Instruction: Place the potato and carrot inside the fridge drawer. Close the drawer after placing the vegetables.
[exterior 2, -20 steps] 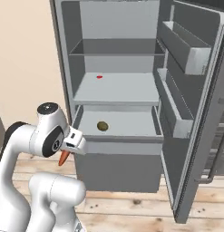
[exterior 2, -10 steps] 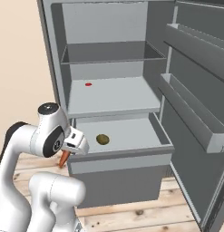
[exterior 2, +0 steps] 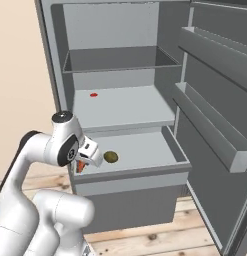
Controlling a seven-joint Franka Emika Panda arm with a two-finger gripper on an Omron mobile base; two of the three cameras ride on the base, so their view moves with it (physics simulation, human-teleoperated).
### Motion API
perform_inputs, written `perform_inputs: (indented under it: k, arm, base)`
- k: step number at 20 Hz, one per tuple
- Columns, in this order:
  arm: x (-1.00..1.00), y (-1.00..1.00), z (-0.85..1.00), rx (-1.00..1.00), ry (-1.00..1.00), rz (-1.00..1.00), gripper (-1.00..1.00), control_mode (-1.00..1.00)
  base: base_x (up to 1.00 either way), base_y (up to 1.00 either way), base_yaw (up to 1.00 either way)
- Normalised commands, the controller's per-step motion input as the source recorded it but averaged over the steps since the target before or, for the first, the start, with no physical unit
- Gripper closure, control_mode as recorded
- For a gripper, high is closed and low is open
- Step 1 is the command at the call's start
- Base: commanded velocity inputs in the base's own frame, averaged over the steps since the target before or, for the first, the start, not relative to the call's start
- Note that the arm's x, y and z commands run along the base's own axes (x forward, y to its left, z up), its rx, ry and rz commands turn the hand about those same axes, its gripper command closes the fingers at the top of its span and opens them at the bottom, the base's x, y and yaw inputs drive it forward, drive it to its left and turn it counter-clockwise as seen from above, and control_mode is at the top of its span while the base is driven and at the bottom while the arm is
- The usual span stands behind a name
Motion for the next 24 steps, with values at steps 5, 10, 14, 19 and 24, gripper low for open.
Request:
perform_inputs:
  k: [5,10,14,19,24]
  arm:
    - [1.00,-0.37,0.00,0.10,0.20,-0.10,1.00,-1.00]
    - [1.00,-0.35,-0.11,0.07,0.24,-0.12,1.00,-1.00]
    - [0.99,-0.16,-0.36,0.02,0.22,-0.12,1.00,-1.00]
    - [0.62,-0.33,-0.61,0.00,0.15,-0.11,1.00,-1.00]
    - [0.43,-0.25,-0.64,0.00,0.10,-0.12,1.00,-1.00]
  base:
    - [0.00,0.00,0.00]
    - [0.00,0.00,0.00]
    - [0.00,0.00,0.00]
    - [0.00,0.00,0.00]
    - [0.00,0.00,0.00]
